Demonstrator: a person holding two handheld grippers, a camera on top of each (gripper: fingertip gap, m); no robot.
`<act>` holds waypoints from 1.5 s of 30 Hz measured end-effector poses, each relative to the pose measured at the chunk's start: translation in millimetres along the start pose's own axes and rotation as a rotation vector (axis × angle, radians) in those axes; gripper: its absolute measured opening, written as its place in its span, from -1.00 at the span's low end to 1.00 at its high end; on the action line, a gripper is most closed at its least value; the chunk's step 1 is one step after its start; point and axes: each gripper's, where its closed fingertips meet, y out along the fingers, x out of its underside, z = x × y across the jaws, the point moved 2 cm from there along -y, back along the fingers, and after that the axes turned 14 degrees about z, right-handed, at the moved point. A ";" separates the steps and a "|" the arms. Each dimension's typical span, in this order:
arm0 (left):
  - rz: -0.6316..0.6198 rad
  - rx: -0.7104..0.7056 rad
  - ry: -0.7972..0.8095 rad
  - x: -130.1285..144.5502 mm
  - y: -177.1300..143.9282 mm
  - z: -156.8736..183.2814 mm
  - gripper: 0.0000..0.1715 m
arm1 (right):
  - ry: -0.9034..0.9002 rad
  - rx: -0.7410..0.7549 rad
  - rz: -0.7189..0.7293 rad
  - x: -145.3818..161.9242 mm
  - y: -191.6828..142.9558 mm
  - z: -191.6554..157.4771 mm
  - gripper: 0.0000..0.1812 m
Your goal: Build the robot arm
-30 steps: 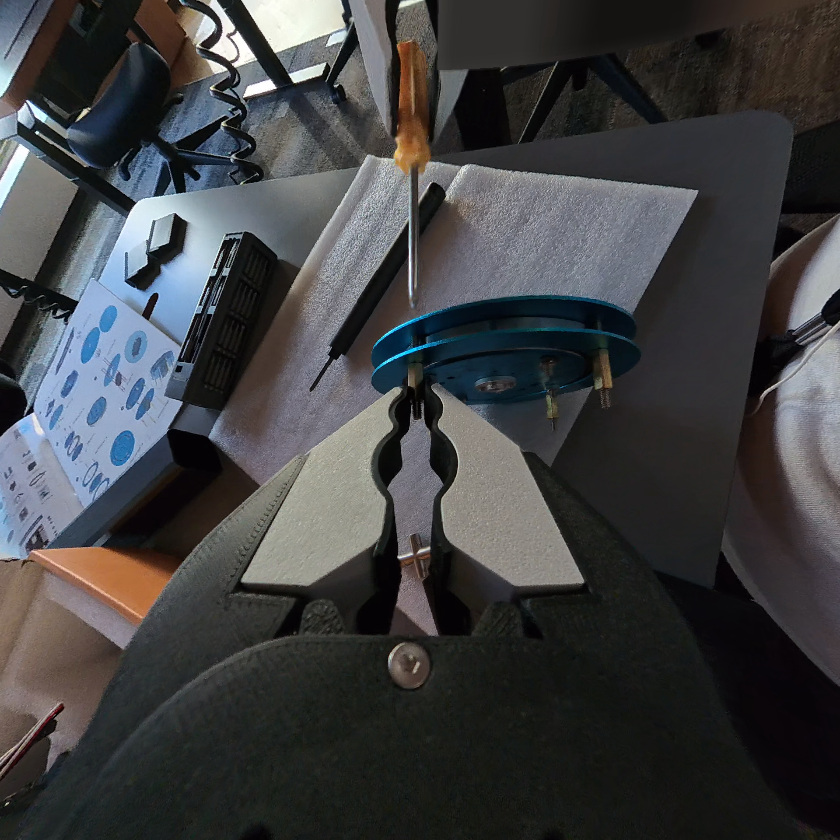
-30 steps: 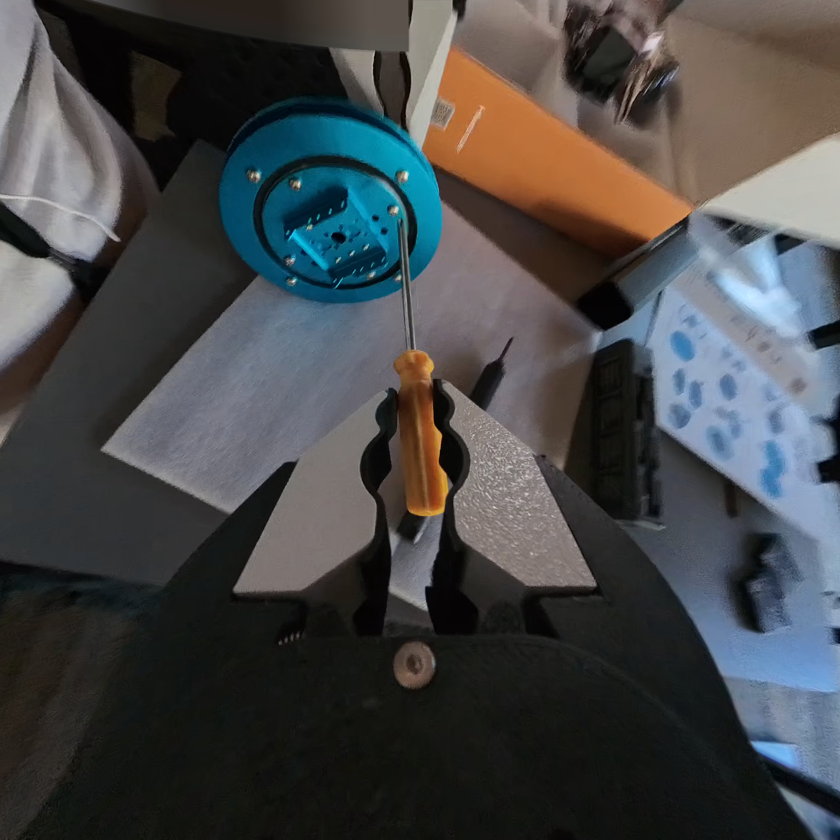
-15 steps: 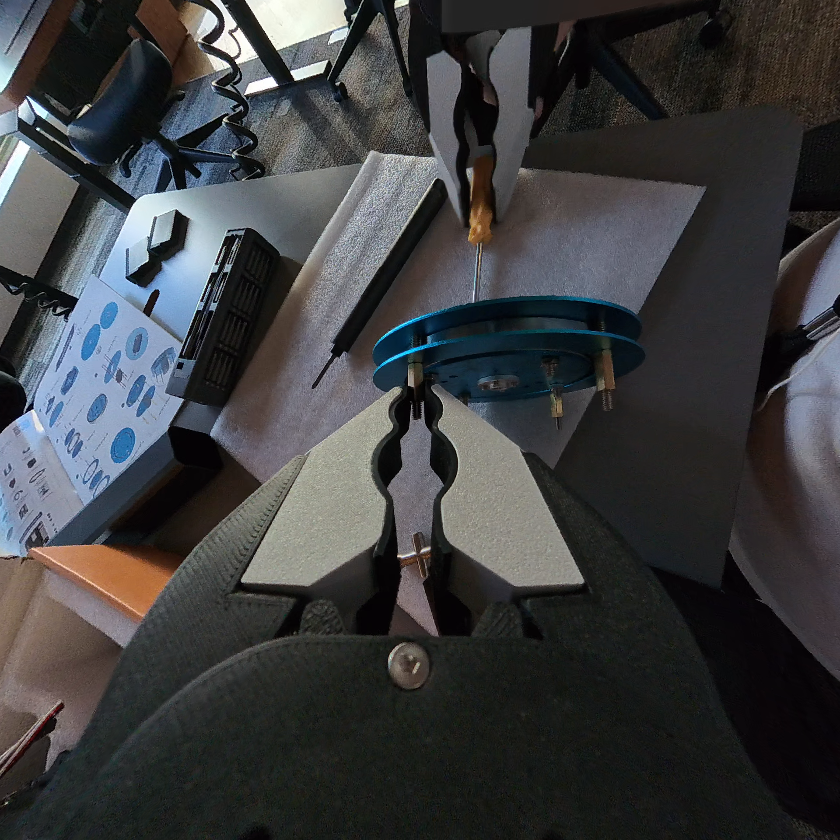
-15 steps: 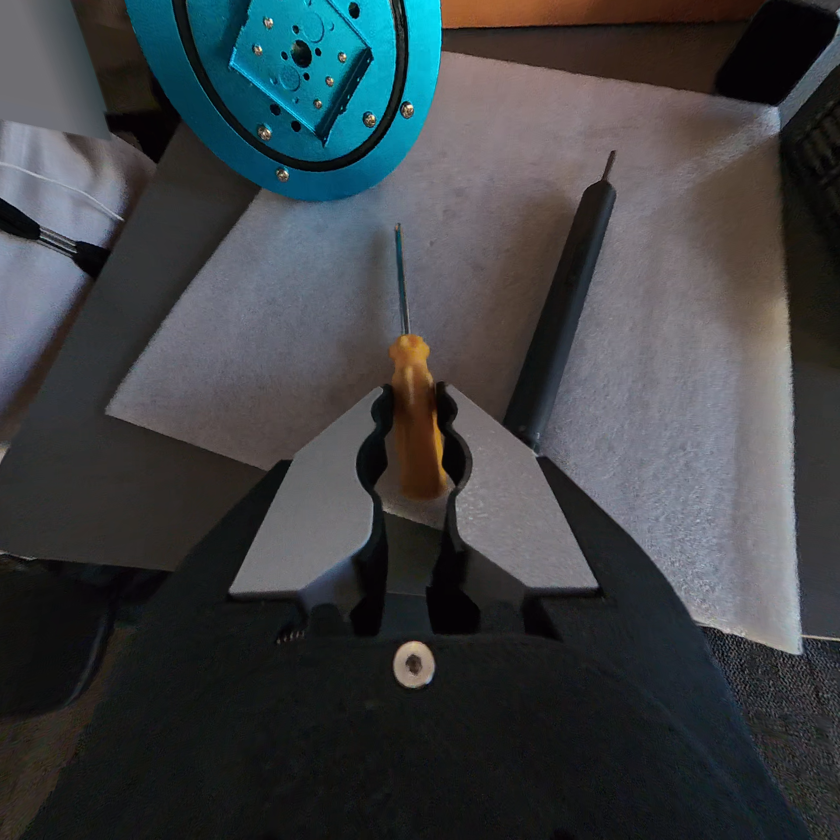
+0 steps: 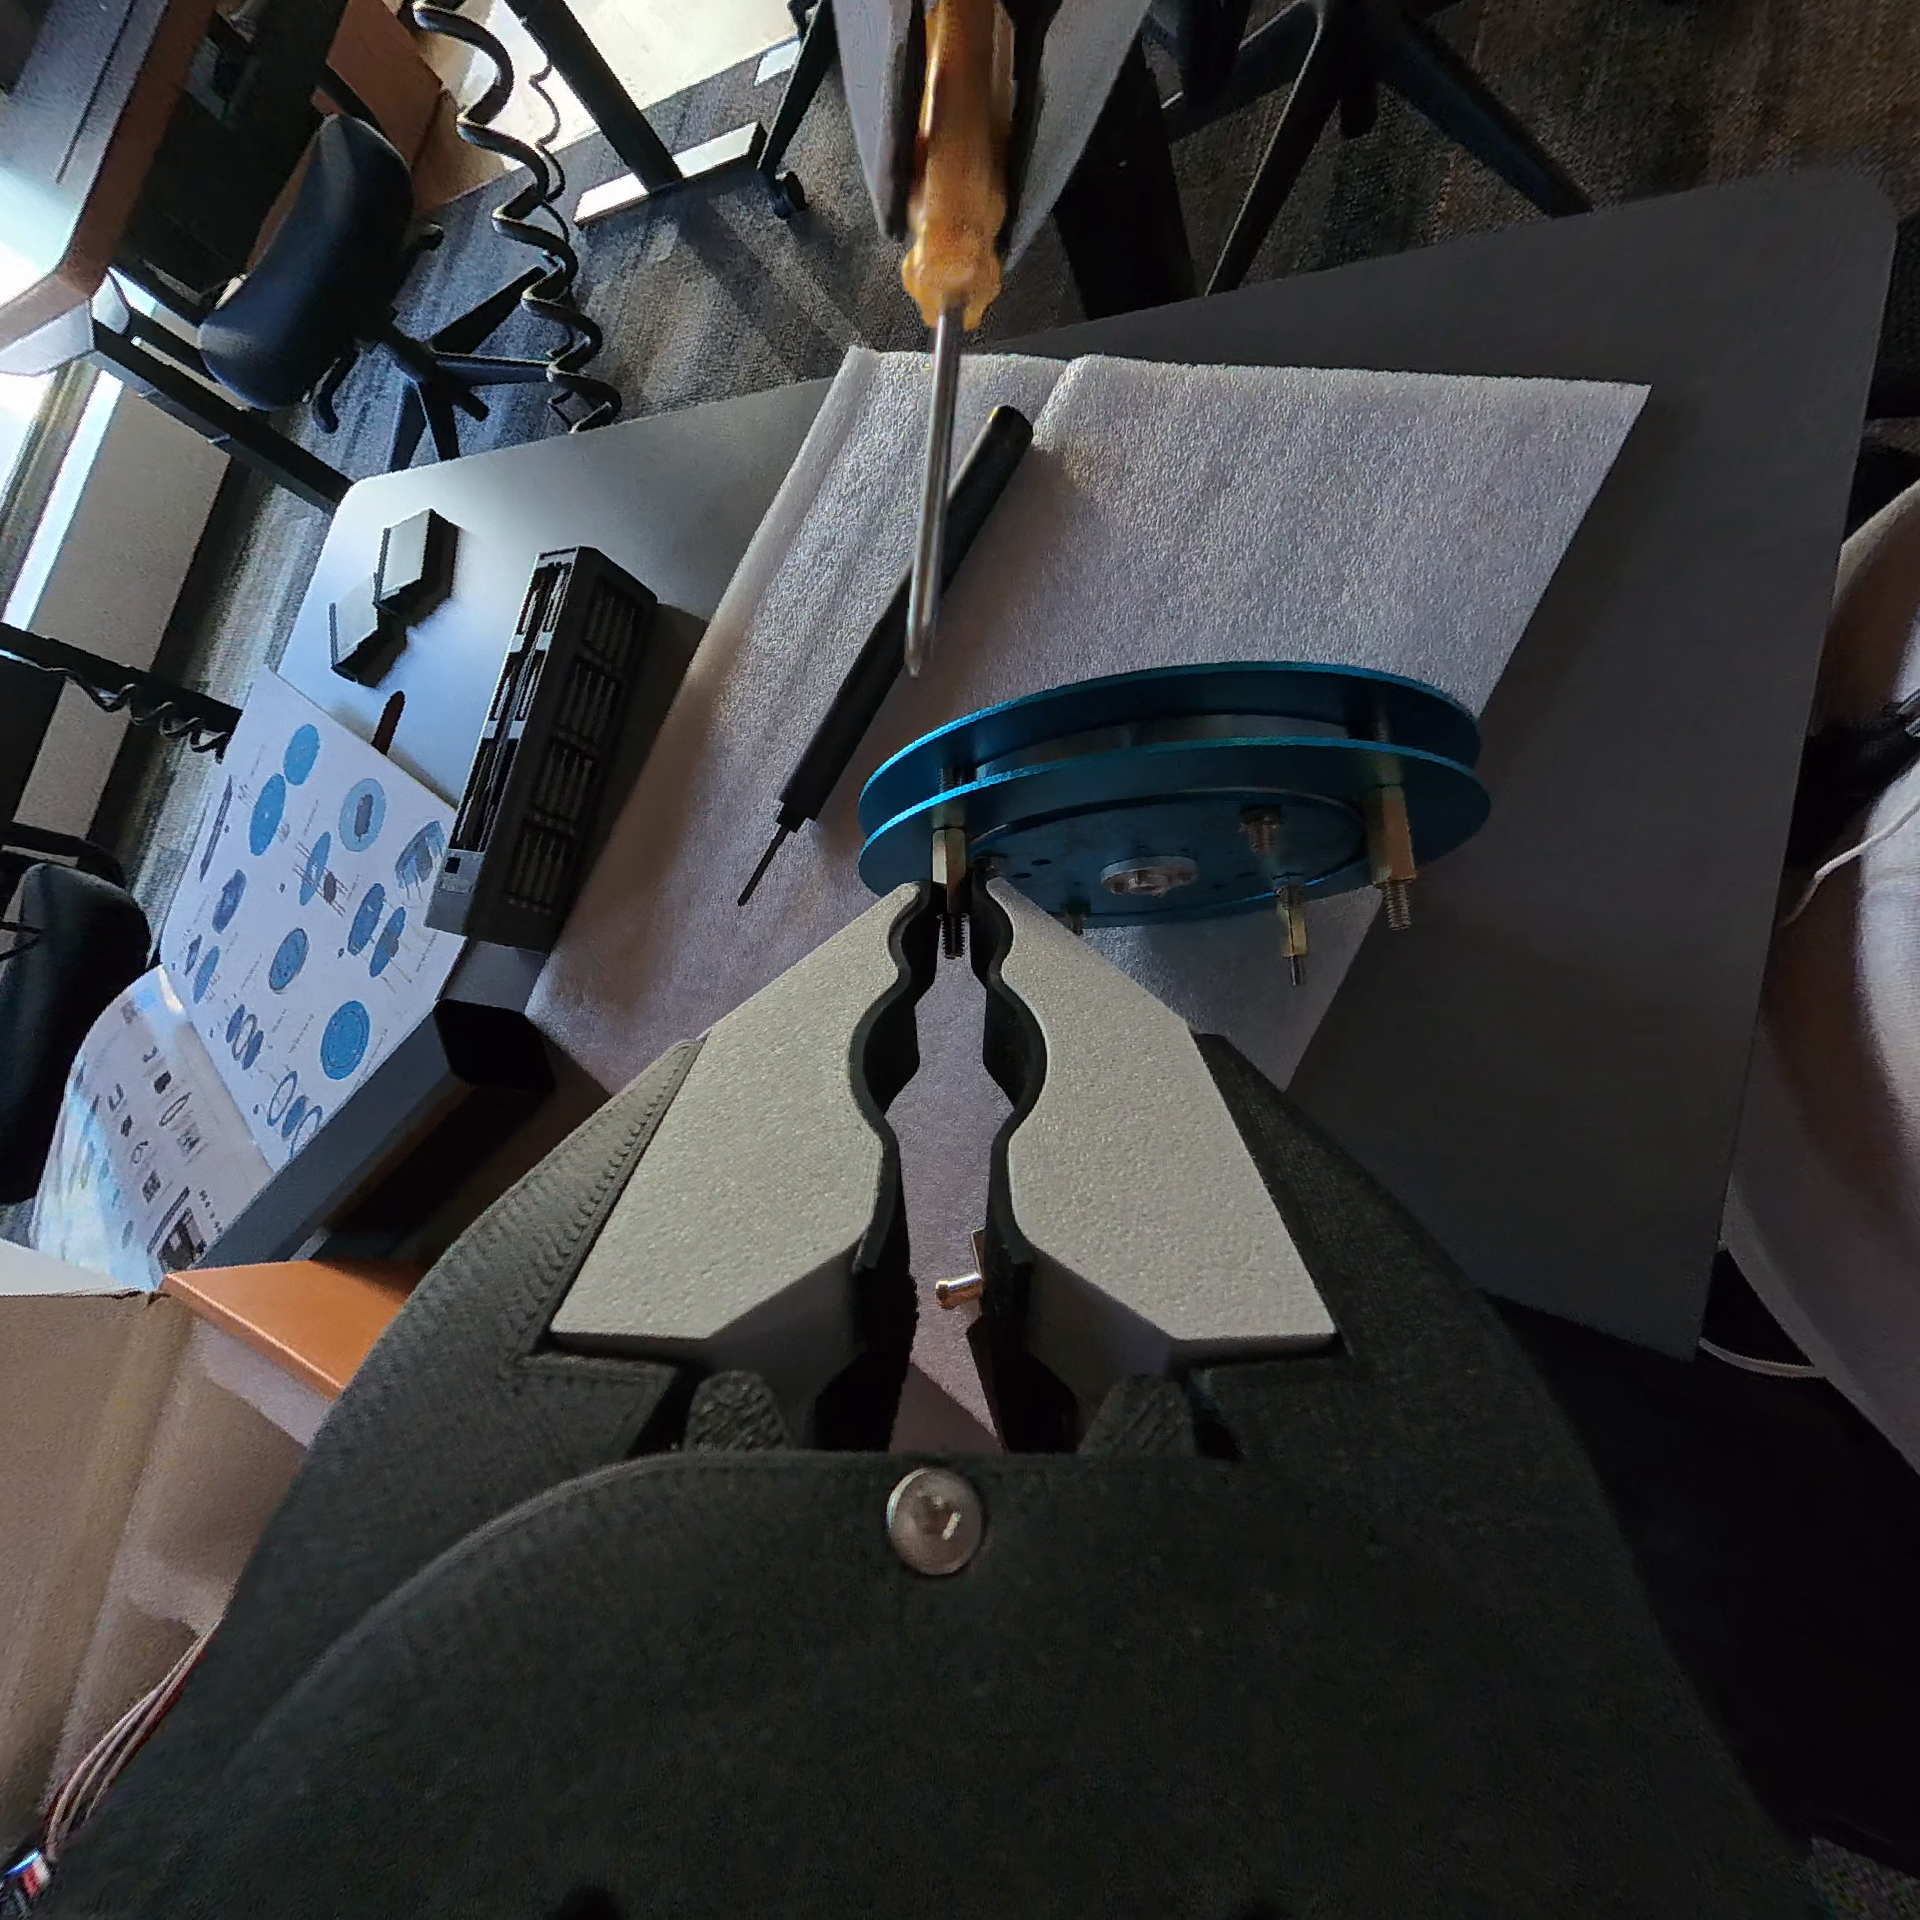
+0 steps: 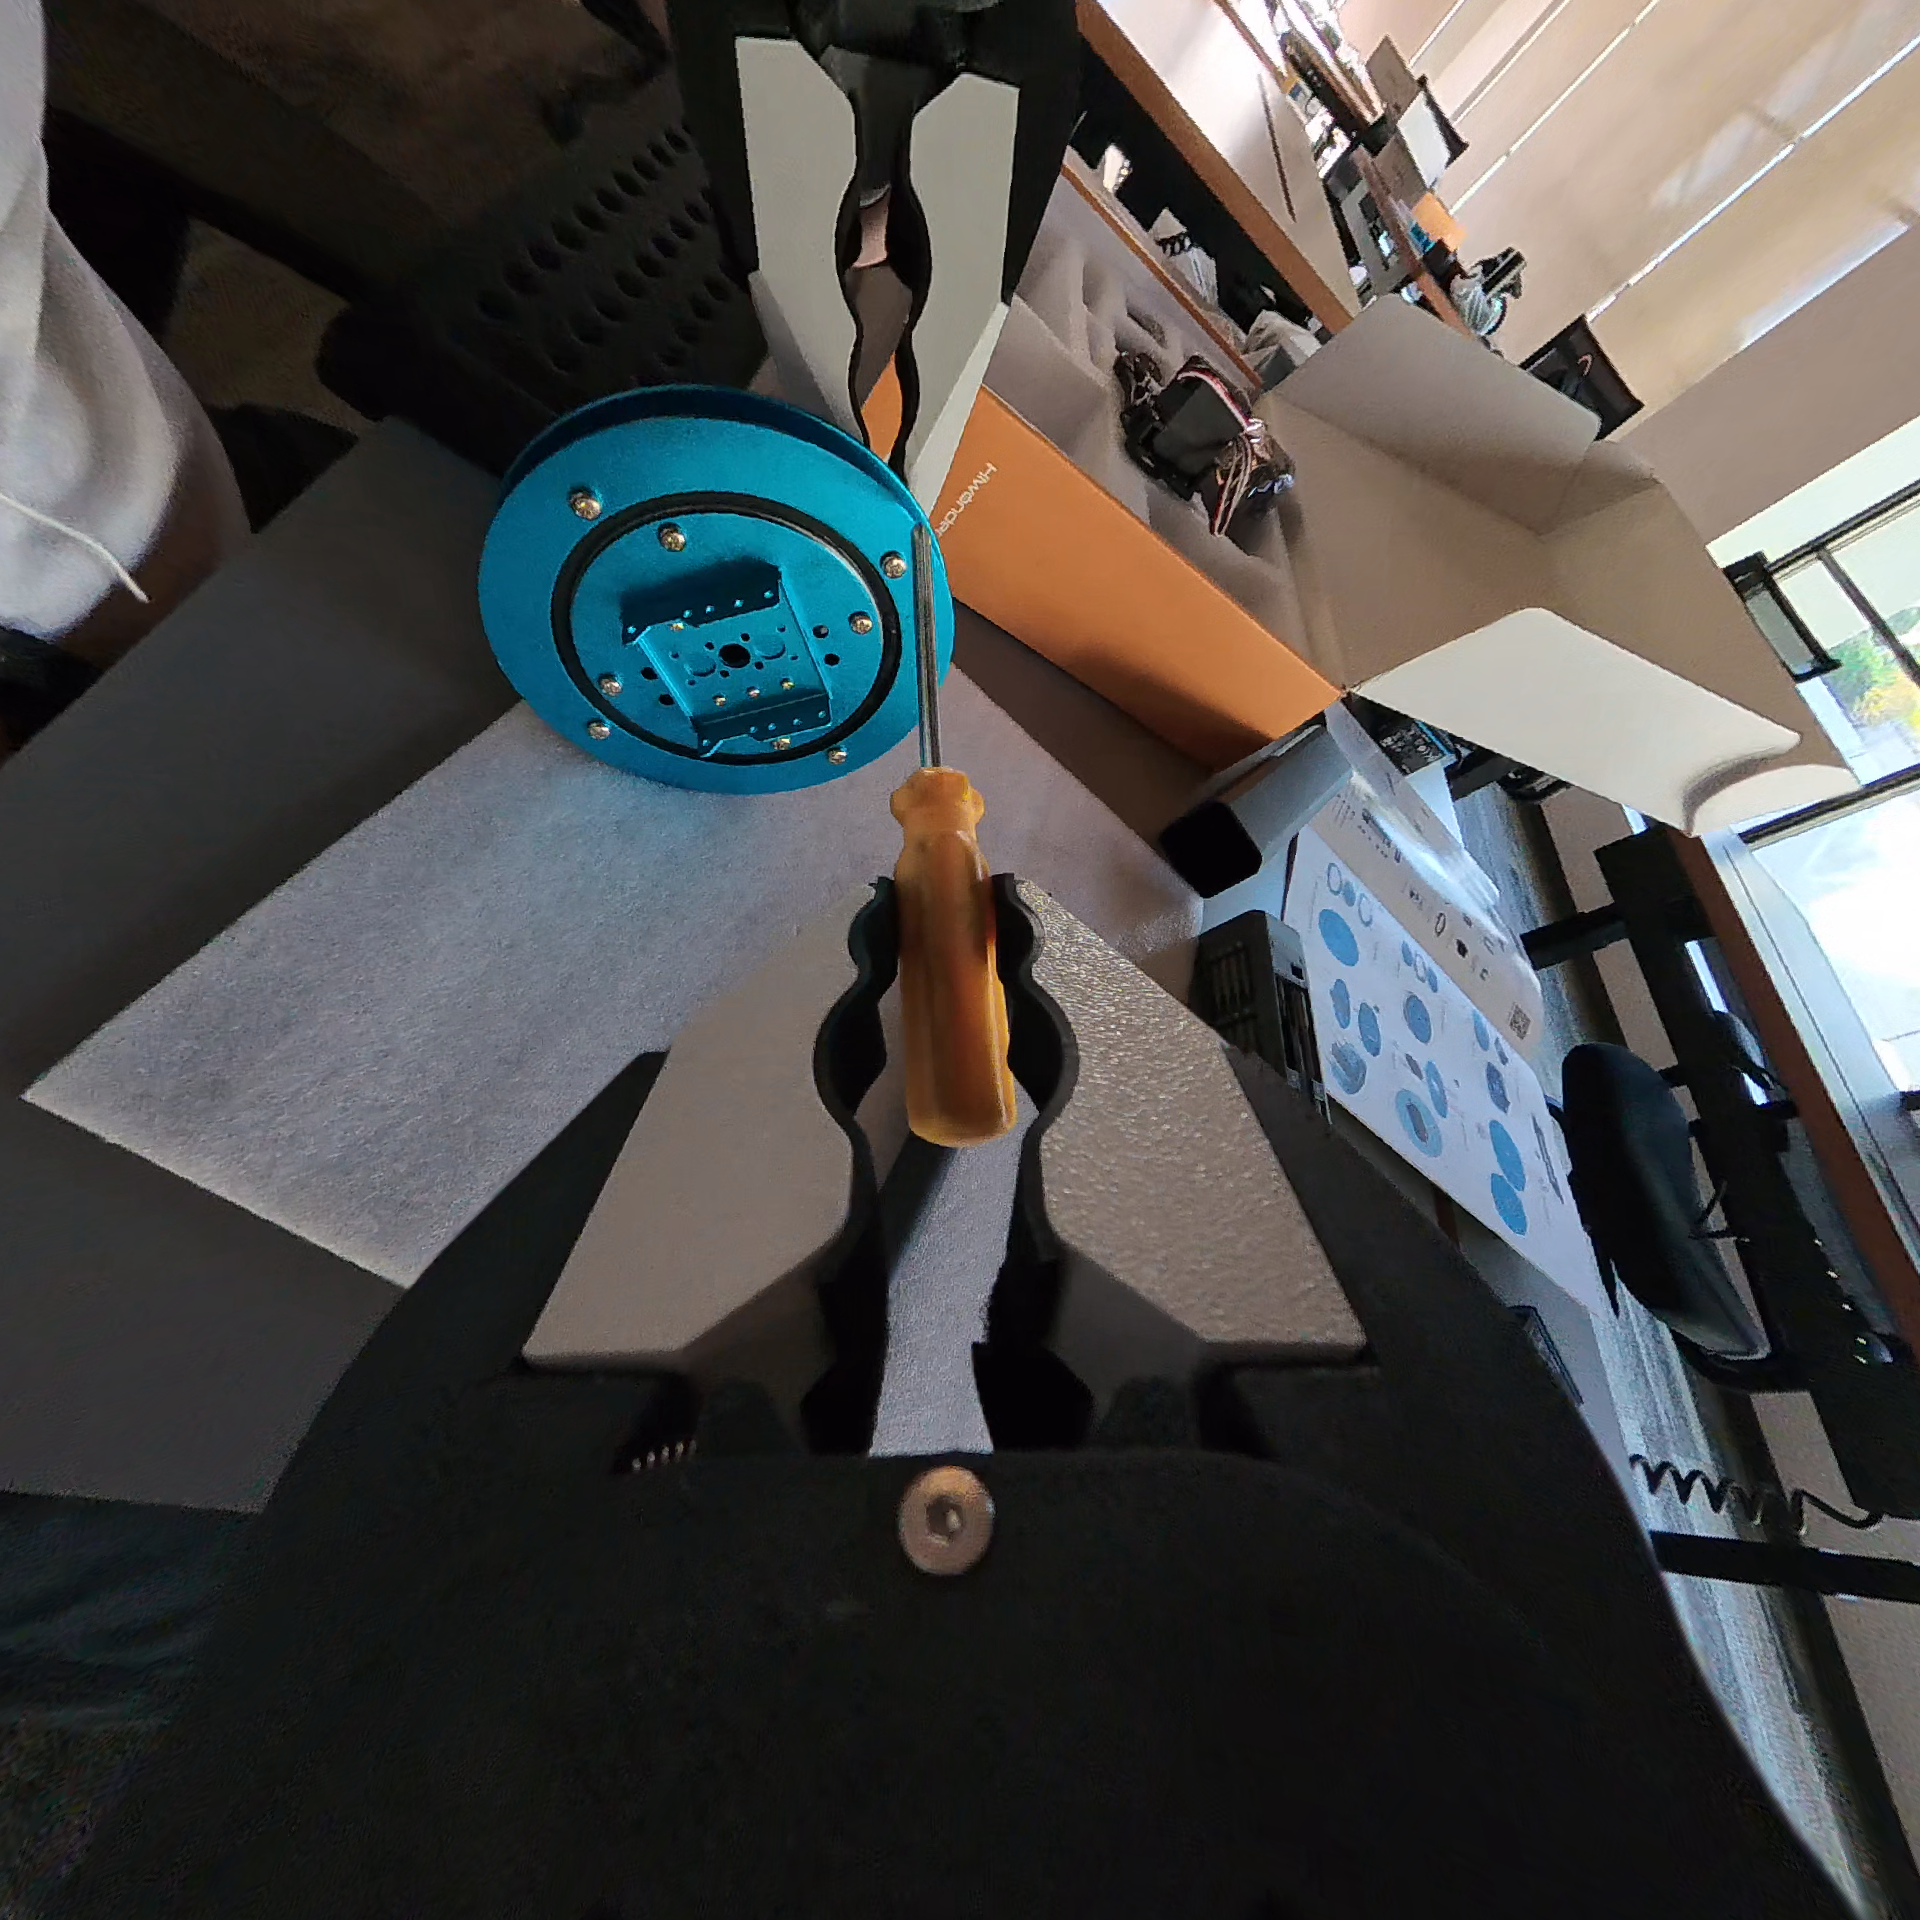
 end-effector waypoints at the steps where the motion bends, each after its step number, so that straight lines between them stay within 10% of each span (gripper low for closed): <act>1: -0.003 -0.001 0.004 0.1 -0.2 0.0 -0.95 | -0.006 -0.010 -0.009 1.3 1.6 -0.1 -0.81; 21: -0.001 0.002 0.011 2.1 -1.6 -0.2 -0.96 | -0.095 -0.036 -0.060 7.3 10.9 -0.7 -0.80; 29: -0.021 0.002 0.041 2.6 -1.1 -1.1 -0.96 | -0.532 0.040 -0.117 -5.1 9.8 3.6 -0.81; 35: -0.022 0.004 0.080 -2.0 0.0 1.5 -0.96 | 0.111 -0.118 -0.043 -15.9 4.2 -0.4 -0.81; 40: -0.056 -0.005 0.115 0.5 1.1 -1.3 -0.96 | -0.065 -0.099 0.001 -30.6 6.5 0.3 -0.82; 45: -0.053 -0.020 0.117 0.8 1.8 -1.9 -0.96 | 0.250 -0.088 -0.019 -25.4 6.1 5.4 -0.81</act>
